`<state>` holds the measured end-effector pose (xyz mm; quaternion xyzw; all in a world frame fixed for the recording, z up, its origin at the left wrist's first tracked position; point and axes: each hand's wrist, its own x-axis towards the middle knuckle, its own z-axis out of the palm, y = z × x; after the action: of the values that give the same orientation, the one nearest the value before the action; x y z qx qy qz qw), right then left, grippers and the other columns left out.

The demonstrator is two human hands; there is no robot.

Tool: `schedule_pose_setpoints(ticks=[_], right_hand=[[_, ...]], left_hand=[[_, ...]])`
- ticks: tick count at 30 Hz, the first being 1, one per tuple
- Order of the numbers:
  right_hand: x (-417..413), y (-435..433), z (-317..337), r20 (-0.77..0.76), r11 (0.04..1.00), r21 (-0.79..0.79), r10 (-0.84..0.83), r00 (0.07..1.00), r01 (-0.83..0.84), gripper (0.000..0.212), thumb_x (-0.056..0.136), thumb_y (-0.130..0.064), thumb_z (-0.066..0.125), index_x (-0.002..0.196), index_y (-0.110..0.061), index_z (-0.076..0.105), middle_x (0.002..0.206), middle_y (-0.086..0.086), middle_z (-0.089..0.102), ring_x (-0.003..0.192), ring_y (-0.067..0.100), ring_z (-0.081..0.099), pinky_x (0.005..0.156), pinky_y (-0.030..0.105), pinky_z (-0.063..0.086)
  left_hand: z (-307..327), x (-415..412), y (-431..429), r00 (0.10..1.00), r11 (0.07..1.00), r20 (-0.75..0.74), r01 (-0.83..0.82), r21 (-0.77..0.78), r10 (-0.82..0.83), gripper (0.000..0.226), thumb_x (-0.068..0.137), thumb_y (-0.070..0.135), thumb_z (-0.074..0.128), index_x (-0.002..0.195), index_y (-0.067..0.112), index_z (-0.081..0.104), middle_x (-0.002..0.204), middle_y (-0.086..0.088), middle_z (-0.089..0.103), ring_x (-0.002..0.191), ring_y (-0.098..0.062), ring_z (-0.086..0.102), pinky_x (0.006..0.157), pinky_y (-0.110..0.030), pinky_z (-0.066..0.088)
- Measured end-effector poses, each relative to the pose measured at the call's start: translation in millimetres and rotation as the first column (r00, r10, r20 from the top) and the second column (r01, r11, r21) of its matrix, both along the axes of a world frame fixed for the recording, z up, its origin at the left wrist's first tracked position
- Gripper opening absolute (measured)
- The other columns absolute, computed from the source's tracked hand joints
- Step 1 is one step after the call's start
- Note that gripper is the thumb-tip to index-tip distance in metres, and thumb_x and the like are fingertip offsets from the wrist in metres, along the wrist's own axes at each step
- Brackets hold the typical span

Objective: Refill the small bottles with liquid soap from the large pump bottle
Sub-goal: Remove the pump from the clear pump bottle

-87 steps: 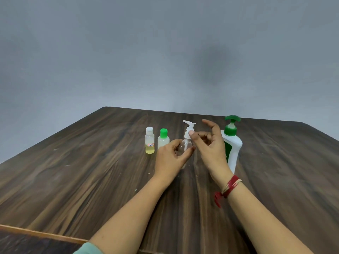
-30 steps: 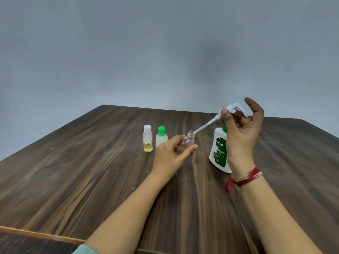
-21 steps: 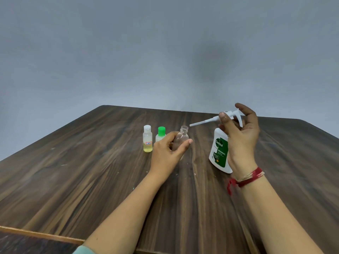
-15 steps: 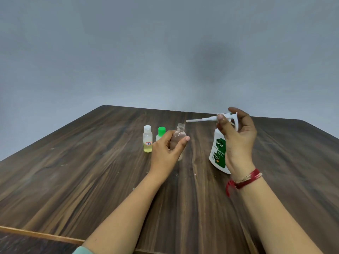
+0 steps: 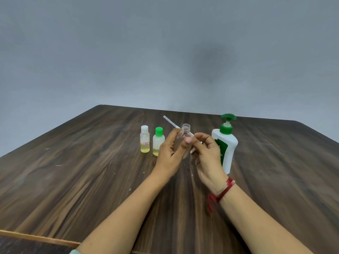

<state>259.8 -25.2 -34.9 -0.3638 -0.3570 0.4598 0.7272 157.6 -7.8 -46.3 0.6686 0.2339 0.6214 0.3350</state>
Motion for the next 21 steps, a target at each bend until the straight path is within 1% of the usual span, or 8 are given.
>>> schedule_pose_setpoints(ticks=[4, 6, 10, 13, 15, 17, 19, 21], right_hand=[[-0.4, -0.2, -2.1, 0.058, 0.998, -0.052, 0.046, 0.997, -0.043, 0.02, 0.084, -0.006, 0.07, 0.1, -0.012, 0.06, 0.087, 0.006, 0.069, 0.08, 0.016, 0.064, 0.071, 0.027, 0.053], [1.4, -0.4, -1.6, 0.126, 0.997, -0.072, 0.042, 0.991, -0.033, 0.021, 0.085, -0.004, 0.069, 0.101, -0.012, 0.059, 0.088, 0.008, 0.071, 0.081, 0.017, 0.066, 0.07, 0.025, 0.053], [2.5, 1.3, -5.1, 0.352, 0.993, -0.113, 0.014, 0.936, 0.028, 0.02, 0.088, -0.003, 0.066, 0.105, -0.012, 0.059, 0.09, 0.011, 0.073, 0.082, 0.02, 0.069, 0.062, 0.02, 0.052], [1.7, 1.9, -6.3, 0.439, 0.995, -0.061, -0.048, 0.897, 0.083, 0.021, 0.089, -0.002, 0.064, 0.101, -0.017, 0.059, 0.087, 0.014, 0.073, 0.08, 0.025, 0.069, 0.068, 0.028, 0.053], [2.1, -1.1, -1.5, 0.536, 0.986, 0.041, -0.157, 0.83, 0.16, 0.021, 0.089, -0.003, 0.064, 0.098, -0.021, 0.058, 0.084, 0.008, 0.071, 0.078, 0.014, 0.067, 0.069, 0.022, 0.051], [4.2, -8.3, 8.5, 0.587, 0.938, 0.245, -0.345, 0.732, 0.245, 0.019, 0.089, -0.004, 0.064, 0.097, -0.02, 0.058, 0.082, -0.004, 0.067, 0.073, -0.001, 0.061, 0.065, 0.011, 0.046], [11.6, -16.8, 22.4, 0.541, 0.808, 0.498, -0.572, 0.616, 0.314, 0.016, 0.089, -0.005, 0.063, 0.099, -0.017, 0.059, 0.084, -0.009, 0.061, 0.073, -0.002, 0.057, 0.065, 0.008, 0.042], [25.3, -21.2, 34.9, 0.454, 0.611, 0.703, -0.78, 0.431, 0.364, 0.017, 0.09, -0.009, 0.063, 0.106, -0.015, 0.058, 0.09, -0.009, 0.052, 0.075, 0.0, 0.049, 0.07, 0.016, 0.041]], left_hand=[[-3.9, -0.6, 6.6, 0.999, 0.999, 0.007, -0.048, -0.019, 0.048, 0.037, 0.083, 0.067, 0.053, 0.103, 0.036, 0.062, 0.108, 0.0, 0.066, 0.107, -0.021, 0.061, 0.093, -0.041, 0.051], [-6.1, -0.7, 9.9, 0.997, 0.997, -0.018, -0.077, -0.03, 0.077, 0.037, 0.084, 0.067, 0.052, 0.101, 0.037, 0.061, 0.103, -0.004, 0.064, 0.103, -0.023, 0.06, 0.09, -0.047, 0.051], [-8.1, -0.2, 11.3, 0.992, 0.993, -0.06, -0.117, -0.024, 0.115, 0.043, 0.083, 0.069, 0.049, 0.098, 0.031, 0.06, 0.098, -0.004, 0.062, 0.097, -0.018, 0.06, 0.085, -0.04, 0.051], [-8.3, -0.7, 13.7, 0.989, 0.989, -0.056, -0.142, -0.029, 0.14, 0.039, 0.083, 0.073, 0.046, 0.094, 0.038, 0.059, 0.094, 0.001, 0.061, 0.094, -0.018, 0.059, 0.082, -0.038, 0.049], [-7.7, -1.9, 15.5, 0.988, 0.987, -0.03, -0.154, -0.033, 0.153, 0.039, 0.082, 0.073, 0.046, 0.093, 0.038, 0.059, 0.093, 0.0, 0.061, 0.092, -0.017, 0.058, 0.081, -0.033, 0.047], [-7.3, -2.4, 16.0, 0.987, 0.986, -0.017, -0.161, -0.031, 0.161, 0.044, 0.081, 0.075, 0.045, 0.092, 0.035, 0.06, 0.094, -0.003, 0.061, 0.091, -0.012, 0.057, 0.08, -0.027, 0.044], [-8.0, -2.2, 15.0, 0.988, 0.987, -0.01, -0.152, -0.046, 0.152, 0.048, 0.079, 0.077, 0.044, 0.093, 0.035, 0.06, 0.094, -0.002, 0.061, 0.091, -0.009, 0.056, 0.08, -0.023, 0.044], [-10.0, -1.8, 15.2, 0.991, 0.988, -0.005, -0.136, -0.072, 0.136, 0.052, 0.077, 0.08, 0.044, 0.095, 0.033, 0.06, 0.093, 0.002, 0.06, 0.092, -0.007, 0.056, 0.081, -0.02, 0.043]])
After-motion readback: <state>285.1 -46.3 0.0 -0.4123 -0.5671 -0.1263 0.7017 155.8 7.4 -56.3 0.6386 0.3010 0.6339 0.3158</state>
